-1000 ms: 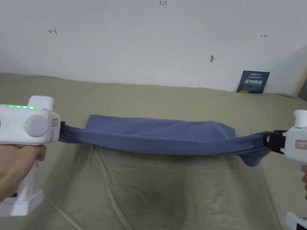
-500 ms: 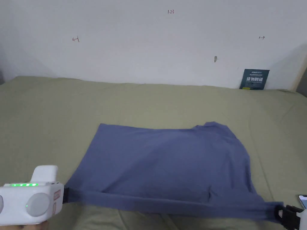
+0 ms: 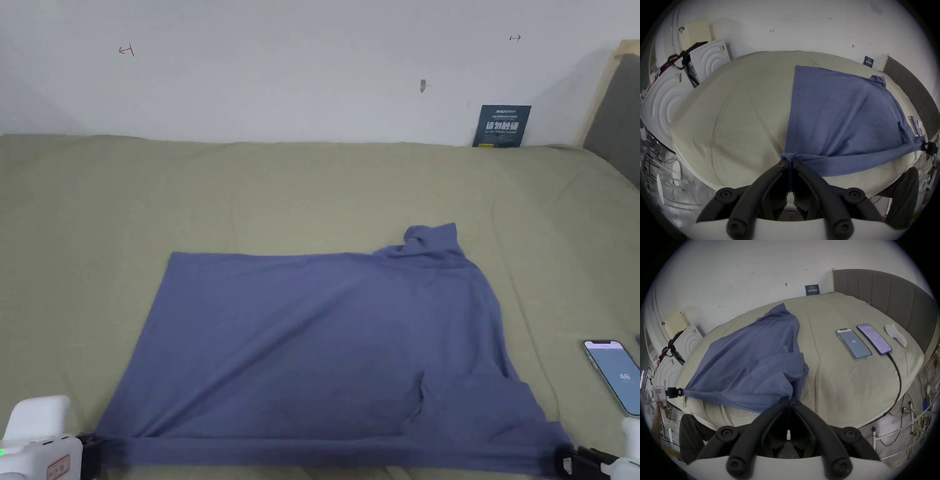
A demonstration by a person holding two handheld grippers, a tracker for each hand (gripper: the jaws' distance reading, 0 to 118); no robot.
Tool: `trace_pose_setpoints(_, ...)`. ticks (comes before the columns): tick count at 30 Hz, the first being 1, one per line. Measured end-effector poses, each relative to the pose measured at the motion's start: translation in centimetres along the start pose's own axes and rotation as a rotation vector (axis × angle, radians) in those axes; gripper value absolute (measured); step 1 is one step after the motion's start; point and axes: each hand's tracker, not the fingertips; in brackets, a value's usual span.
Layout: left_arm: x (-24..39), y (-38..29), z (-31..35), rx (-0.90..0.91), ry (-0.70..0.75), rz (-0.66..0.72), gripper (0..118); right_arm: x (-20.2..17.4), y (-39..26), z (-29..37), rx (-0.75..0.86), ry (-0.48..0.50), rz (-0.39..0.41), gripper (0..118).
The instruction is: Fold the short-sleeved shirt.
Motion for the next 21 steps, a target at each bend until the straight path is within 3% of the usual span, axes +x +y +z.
trace_pose_setpoints(1, -0.1, -0.2, 0.0, 0.012, -0.016, 0.017, 12, -0.4, 0.1, 0.1, 0.002, -0.006, -0.016, 21)
trace_pose_setpoints(2, -0.3, -0.3, 0.0, 0.023, -0.021, 0.027, 58, -0.6, 0.3, 0.2, -0.006, -0.043, -0.027, 74)
trace_pose_setpoints(3, -0.6, -0.3, -0.2, 0.013, -0.008, 0.033, 108, -0.6, 0.3, 0.2, -0.010, -0.043, -0.032, 112)
trace_pose_setpoints(4, -0.4, -0.6, 0.7, -0.026, -0.034, 0.081, 117, -0.5, 0.2, 0.6, -0.002, -0.022, -0.053, 117)
trace_pose_setpoints(5, -0.6, -0.9, 1.2, 0.062, -0.092, 0.093, 113, -0.3, 0.0, 1.0, 0.058, -0.004, -0.069, 114)
trace_pose_setpoints(10, 0.6, -0.8, 5.2, -0.011, -0.020, 0.058, 116, -1.0, 0.3, 1.9, 0.021, -0.055, -0.044, 113)
trace_pose_setpoints(11, 0.8, -1.1, 6.1, 0.004, -0.010, 0.060, 109, -1.3, 0.2, 2.0, 0.012, -0.062, -0.020, 103)
trace_pose_setpoints(12, -1.6, -1.1, 3.9, 0.026, -0.017, 0.057, 95, -1.5, -0.1, 2.1, 0.021, -0.058, 0.001, 79)
trace_pose_setpoints(13, -2.7, -1.1, 3.0, 0.030, -0.014, 0.055, 56, -1.2, -0.1, 1.1, 0.003, 0.031, 0.131, 39)
trace_pose_setpoints(14, -2.8, -1.1, 2.7, 0.014, 0.006, 0.055, 0, -1.0, -0.3, 0.8, 0.012, -0.010, 0.130, 0)
trace_pose_setpoints(15, -3.0, -1.2, 2.0, 0.007, 0.016, 0.072, 0, -1.0, -0.4, 0.4, 0.016, -0.045, 0.150, 0)
trace_pose_setpoints(19, -0.4, -1.8, 6.1, 0.003, -0.015, 0.123, 0, -3.4, -0.8, 2.2, 0.010, -0.006, 0.160, 0)
trace_pose_setpoints(20, -2.6, -0.5, 4.5, -0.004, -0.036, 0.119, 5, -3.8, -1.0, 2.3, 0.009, -0.016, 0.169, 0)
trace_pose_setpoints(21, -3.6, 0.6, 3.6, -0.011, -0.056, 0.111, 39, -1.4, -0.8, 0.2, -0.039, 0.038, 0.124, 0)
